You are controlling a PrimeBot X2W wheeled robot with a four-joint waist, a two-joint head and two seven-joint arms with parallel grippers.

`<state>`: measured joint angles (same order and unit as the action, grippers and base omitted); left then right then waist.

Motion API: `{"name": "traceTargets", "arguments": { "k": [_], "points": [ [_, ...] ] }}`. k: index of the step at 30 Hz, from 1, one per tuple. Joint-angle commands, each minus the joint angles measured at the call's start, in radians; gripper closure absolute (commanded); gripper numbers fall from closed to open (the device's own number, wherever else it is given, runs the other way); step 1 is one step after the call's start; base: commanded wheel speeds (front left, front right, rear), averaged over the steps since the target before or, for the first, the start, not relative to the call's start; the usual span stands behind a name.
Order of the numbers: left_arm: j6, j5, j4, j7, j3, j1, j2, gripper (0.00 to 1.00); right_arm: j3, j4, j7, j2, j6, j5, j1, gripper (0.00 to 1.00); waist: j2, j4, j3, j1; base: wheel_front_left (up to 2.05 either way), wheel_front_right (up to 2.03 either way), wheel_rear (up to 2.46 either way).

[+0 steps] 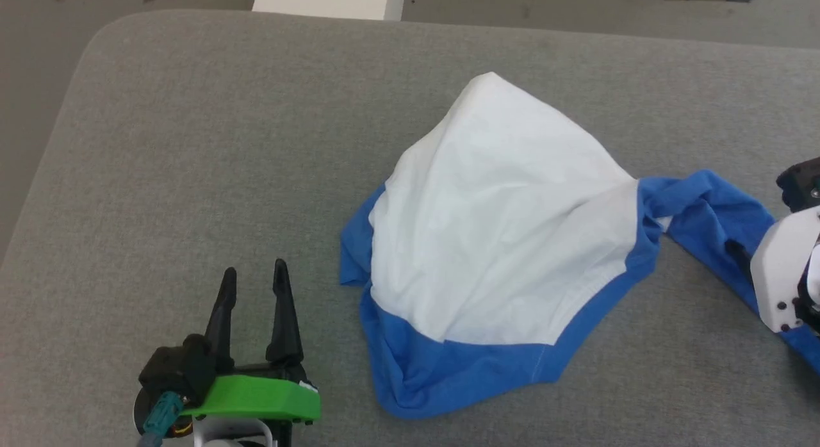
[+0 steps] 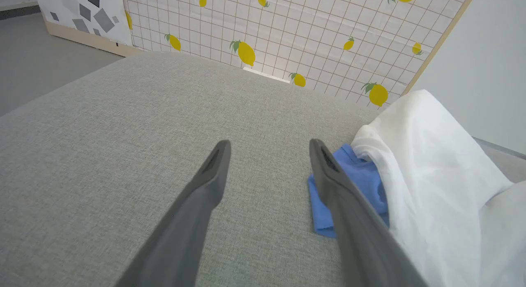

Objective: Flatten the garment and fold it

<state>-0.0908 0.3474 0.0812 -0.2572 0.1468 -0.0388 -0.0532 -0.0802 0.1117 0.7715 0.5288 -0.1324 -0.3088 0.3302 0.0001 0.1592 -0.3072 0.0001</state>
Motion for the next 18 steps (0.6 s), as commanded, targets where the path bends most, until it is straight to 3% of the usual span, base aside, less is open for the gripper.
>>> {"name": "traceTargets", "arguments": {
  "k": [1, 5, 6, 9, 13, 18],
  "points": [
    [0.004, 0.006, -0.003, -0.004, 0.003, 0.018, 0.003, 0.0, -0.009, 0.006, 0.019, 0.012, 0.002, -0.021, -0.002, 0.0, -0.0001, 0.02, -0.019, -0.0001, 0.0, 0.0, 0.0],
    [0.005, 0.01, -0.011, -0.004, 0.009, 0.028, 0.003, 0.0, -0.044, 0.03, 0.036, 0.029, 0.002, -0.07, -0.021, 0.03, -0.0001, 0.027, -0.027, -0.0001, 0.0, 0.0, 0.0],
    [0.007, 0.013, -0.013, -0.004, 0.01, 0.031, 0.003, 0.0, -0.06, 0.033, 0.034, 0.031, 0.002, -0.076, -0.026, 0.47, -0.0001, 0.026, -0.027, -0.0001, 0.0, 0.0, 0.0],
    [0.008, 0.019, -0.019, -0.004, 0.009, 0.036, 0.003, 0.0, -0.088, 0.03, -0.016, 0.037, 0.002, -0.082, -0.016, 1.0, -0.0001, 0.014, -0.019, -0.0001, 0.0, 0.0, 0.0],
    [0.01, 0.02, -0.027, -0.005, 0.0, 0.035, 0.003, 0.0, -0.097, 0.025, -0.131, 0.058, 0.002, -0.052, 0.047, 1.0, -0.0001, -0.015, 0.01, -0.0001, 0.0, 0.0, 0.0],
    [0.008, 0.026, -0.036, -0.005, -0.006, 0.022, 0.003, 0.0, -0.016, 0.055, -0.262, 0.105, 0.002, 0.019, 0.099, 1.0, -0.0001, -0.048, 0.058, -0.0001, 0.0, 0.0, 0.0]
  ]
}}
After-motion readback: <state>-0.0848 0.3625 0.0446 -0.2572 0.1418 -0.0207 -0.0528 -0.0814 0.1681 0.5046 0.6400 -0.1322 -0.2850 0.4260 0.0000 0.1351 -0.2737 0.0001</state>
